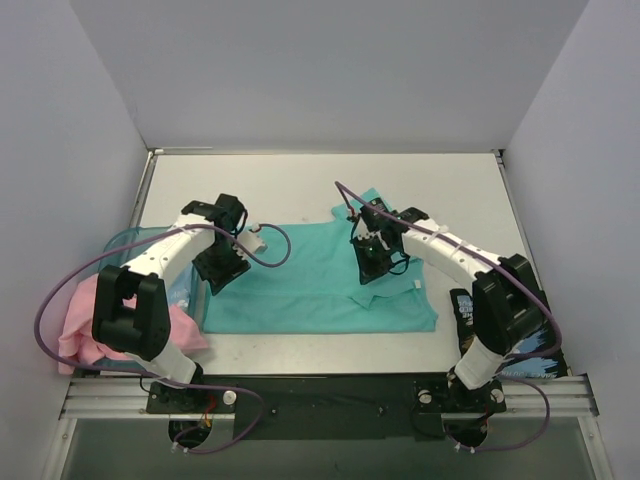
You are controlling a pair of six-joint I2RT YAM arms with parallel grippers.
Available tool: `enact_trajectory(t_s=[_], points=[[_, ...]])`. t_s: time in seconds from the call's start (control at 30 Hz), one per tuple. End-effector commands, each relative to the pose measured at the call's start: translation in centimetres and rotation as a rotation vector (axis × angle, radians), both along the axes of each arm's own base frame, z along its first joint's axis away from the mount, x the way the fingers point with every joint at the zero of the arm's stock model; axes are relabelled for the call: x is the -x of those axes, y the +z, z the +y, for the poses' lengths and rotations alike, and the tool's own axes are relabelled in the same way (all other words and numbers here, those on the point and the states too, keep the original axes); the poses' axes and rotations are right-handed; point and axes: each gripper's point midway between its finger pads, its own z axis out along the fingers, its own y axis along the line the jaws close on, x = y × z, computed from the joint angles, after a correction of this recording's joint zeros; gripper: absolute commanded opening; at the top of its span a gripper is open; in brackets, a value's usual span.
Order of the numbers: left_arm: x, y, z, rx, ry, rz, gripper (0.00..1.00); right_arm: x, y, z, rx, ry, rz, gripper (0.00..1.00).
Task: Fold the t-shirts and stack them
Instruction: Fold the flattened tshirt in 1/3 of the way
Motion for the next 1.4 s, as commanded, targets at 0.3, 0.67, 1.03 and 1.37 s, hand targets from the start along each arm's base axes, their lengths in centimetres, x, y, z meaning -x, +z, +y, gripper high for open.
enact_trajectory(t_s=[0.3, 0.67, 1.03, 1.37], points=[[-1.4, 1.7, -1.2, 0.067, -0.006, -0.042, 0.61, 4.6, -6.1, 1.5, 0.119, 0.166, 0.21, 0.0], [-1.3, 4.0, -7.1, 0.312, -0.098, -0.028, 0.61, 2.5, -0.1, 2.4, -0.06, 0.114, 0.094, 0.07], [-3.1, 4.3, -6.3, 0.297, -0.014, -0.097, 0.61, 3.7, -4.9, -1.4, 0.023, 0.019, 0.206, 0.0], [-10.1, 6.6, -2.7, 0.299, 0.124, -0.249, 0.61, -0.4, -2.1, -1.0, -0.094, -0.096, 0.218, 0.0]])
